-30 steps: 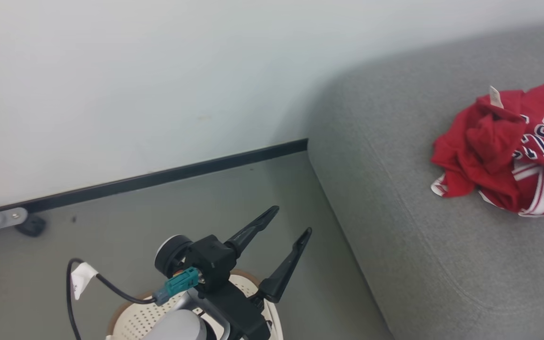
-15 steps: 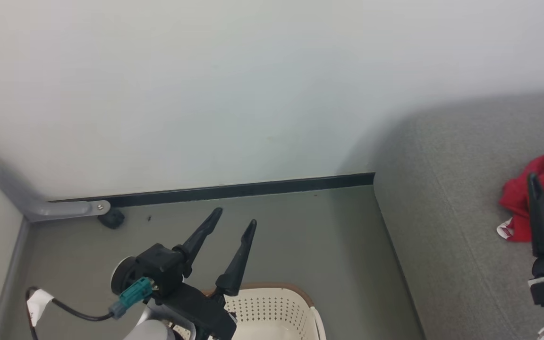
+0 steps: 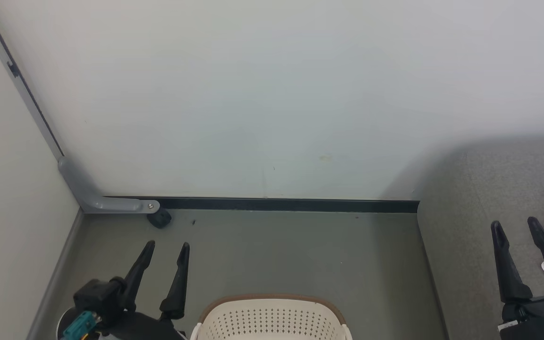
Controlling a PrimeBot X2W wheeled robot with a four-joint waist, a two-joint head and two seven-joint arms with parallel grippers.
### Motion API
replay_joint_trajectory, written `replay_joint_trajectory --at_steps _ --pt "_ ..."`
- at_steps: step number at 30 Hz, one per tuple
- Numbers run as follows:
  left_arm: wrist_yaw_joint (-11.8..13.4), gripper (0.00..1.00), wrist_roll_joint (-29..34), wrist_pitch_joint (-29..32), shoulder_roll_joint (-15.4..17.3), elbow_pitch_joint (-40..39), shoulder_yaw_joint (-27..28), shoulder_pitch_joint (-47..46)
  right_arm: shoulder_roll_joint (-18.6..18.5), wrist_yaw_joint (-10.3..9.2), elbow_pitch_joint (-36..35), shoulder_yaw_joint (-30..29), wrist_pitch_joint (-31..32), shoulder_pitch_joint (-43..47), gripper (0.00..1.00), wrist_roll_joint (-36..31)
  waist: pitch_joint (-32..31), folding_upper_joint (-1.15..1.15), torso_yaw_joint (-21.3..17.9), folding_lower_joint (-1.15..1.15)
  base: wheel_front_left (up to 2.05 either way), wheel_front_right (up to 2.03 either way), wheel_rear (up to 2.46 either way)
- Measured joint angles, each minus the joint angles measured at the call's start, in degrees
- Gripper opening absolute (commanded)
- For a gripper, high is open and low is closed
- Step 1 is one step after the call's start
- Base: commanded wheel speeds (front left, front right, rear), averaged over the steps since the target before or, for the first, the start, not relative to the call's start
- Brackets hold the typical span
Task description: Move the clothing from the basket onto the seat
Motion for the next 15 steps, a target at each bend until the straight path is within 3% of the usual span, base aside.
replay_joint_trajectory --at_steps 15 --pt "1.5 1.0 1.1 -0.6 -0.4 0.7 3.4 4.9 2.5 -1.03 1.2 -1.8 0.0 3.5 1.0 -1.6 -0.8 0.01 -0.1 0.01 0.0 0.0 0.0"
